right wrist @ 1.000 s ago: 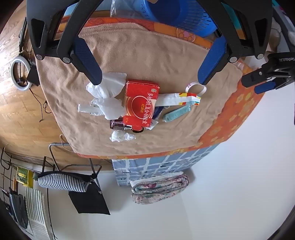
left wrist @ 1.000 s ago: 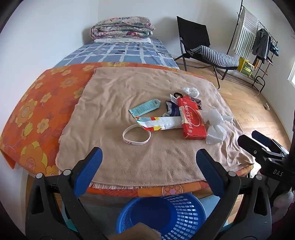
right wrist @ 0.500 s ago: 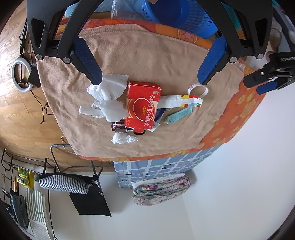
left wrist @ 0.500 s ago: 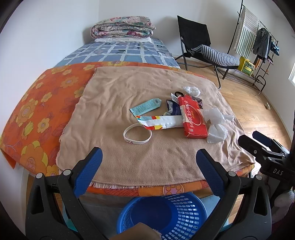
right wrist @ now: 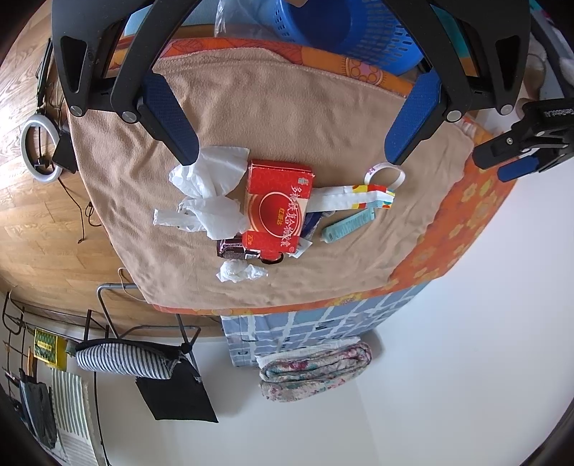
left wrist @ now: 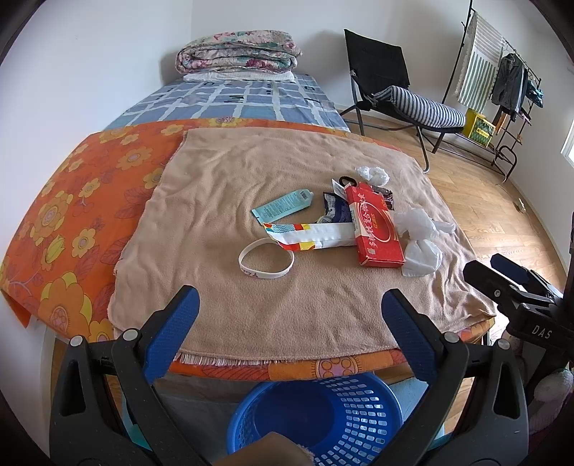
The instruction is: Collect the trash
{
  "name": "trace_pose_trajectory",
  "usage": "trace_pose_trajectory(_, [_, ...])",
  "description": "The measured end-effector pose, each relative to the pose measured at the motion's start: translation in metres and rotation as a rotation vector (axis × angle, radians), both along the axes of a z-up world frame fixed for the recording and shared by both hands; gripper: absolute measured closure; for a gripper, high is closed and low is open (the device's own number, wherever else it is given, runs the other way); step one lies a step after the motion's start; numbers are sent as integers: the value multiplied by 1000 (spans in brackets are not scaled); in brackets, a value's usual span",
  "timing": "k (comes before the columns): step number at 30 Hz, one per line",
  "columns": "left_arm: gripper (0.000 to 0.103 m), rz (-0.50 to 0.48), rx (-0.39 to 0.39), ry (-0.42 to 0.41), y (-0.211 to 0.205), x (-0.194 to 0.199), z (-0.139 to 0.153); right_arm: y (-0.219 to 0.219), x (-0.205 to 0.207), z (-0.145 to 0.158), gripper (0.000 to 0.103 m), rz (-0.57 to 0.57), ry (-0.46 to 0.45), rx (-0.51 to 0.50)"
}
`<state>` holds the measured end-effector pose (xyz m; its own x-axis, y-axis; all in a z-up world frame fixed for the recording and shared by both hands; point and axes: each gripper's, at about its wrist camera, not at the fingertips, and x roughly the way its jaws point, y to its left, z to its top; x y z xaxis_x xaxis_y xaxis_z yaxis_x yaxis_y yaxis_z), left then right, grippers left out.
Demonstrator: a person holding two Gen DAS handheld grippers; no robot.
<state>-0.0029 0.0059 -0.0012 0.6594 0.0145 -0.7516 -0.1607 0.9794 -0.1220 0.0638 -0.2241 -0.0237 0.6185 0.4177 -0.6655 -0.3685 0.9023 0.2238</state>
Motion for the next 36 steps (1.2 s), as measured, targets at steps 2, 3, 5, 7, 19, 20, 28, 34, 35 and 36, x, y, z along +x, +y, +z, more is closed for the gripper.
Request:
trace_pose_trajectory(2, [0,-1,1,1,1,-1,0,0,0,0,0,1,0,-1])
trace_pose_trajectory(3, [0,1,0,0,0,0,0,0,0,0,0,0,0,-1])
trace_pose_trajectory(5, [0,2,1,0,1,0,0,0,0,0,0,1,0,-1])
trace_pose_trajectory(7, [0,1,0,0,0,0,0,-1,0,0,0,0,0,-1])
trace_pose_trajectory(19, [0,1,0,2,1,0,0,-1,0,-2,0,1,3,1])
trace_pose_trajectory(20, [0,1,1,2,1,0,0,-1,0,-1,0,1,4,1])
trace_pose_trajectory(28, [0,1,1,3,2,0,-1,-2,1,-6,0,-4,18,-1])
trace_pose_trajectory(34, [0,1,1,5,1,0,-1,-2,2,-6,0,-7,25,-4])
trace_pose_trajectory(35, [0,0,1,5,0,0,0,-2,2,-6,0,-7,27,-4])
trace_pose_trajectory(36, [0,1,2,5,0,0,0,-2,2,-6,0,-7,26,-4])
